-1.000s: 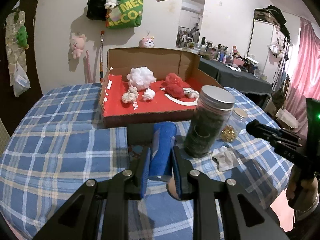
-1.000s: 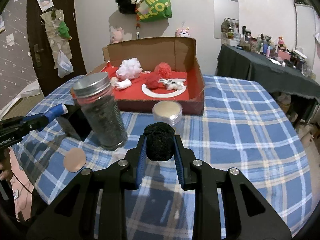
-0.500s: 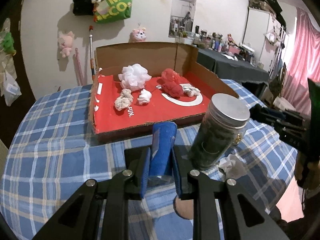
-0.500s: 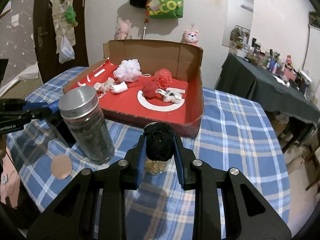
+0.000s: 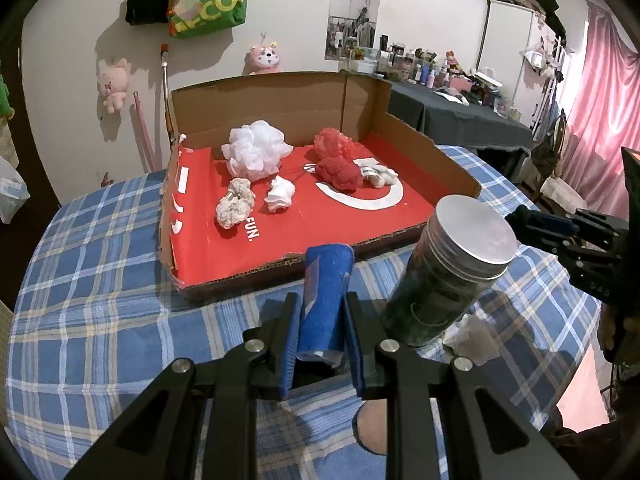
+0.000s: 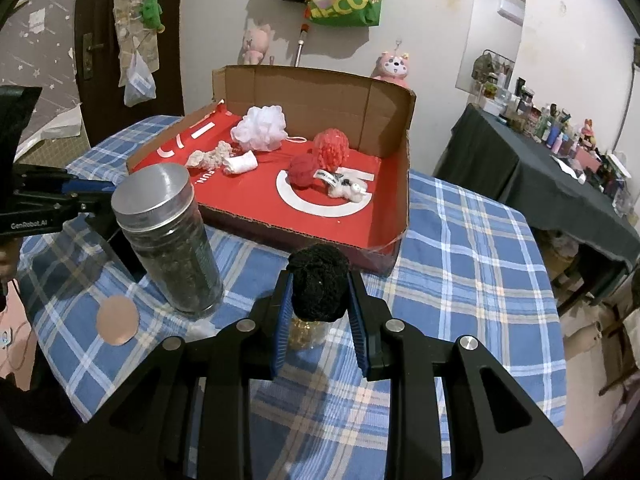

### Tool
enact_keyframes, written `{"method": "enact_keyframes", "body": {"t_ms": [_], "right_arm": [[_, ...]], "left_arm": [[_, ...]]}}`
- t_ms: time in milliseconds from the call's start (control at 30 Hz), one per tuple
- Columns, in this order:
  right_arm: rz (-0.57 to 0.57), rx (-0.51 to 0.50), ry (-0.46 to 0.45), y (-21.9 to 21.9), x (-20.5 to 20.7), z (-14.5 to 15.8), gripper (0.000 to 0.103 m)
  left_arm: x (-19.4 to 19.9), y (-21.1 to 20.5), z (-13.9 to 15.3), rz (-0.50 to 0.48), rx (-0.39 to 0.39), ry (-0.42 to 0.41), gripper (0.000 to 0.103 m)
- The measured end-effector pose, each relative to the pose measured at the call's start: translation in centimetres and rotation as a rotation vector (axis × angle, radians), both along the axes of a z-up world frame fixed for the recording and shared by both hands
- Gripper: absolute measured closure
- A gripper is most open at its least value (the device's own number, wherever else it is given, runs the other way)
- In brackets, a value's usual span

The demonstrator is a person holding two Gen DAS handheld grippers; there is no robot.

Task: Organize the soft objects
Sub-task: 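Lift the blue roll and black pom-pom and carry them over the box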

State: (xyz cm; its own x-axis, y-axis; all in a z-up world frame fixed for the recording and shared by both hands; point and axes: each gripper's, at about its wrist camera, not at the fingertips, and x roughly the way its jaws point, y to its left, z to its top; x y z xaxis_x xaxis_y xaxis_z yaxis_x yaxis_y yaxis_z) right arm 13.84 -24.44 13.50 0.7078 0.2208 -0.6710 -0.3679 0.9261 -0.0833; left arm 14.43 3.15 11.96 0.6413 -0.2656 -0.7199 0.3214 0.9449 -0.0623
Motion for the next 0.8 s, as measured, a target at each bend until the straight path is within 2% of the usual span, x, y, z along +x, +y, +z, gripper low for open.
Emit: {"method": "enact_keyframes", "body": {"t_ms": [233,433,800], "right_arm": [[0.020,0.013,0.009,0.0,0.1,0.9,0.078],[0.059,0.049,0.048,0.0,1.9,1.6,0.078],[0.136,0.194,0.241,0.1,8.1,0.4,0.078]], "left_arm": [[0.3,-0.1,0.6,-0.024,0.009,0.000,0.080],[1.4,-0.2,1.3,-0.056,0.017,0.008,0.080],[5.9,-0.9,0.5,-0.134,0.020,0.096,0.080]]}}
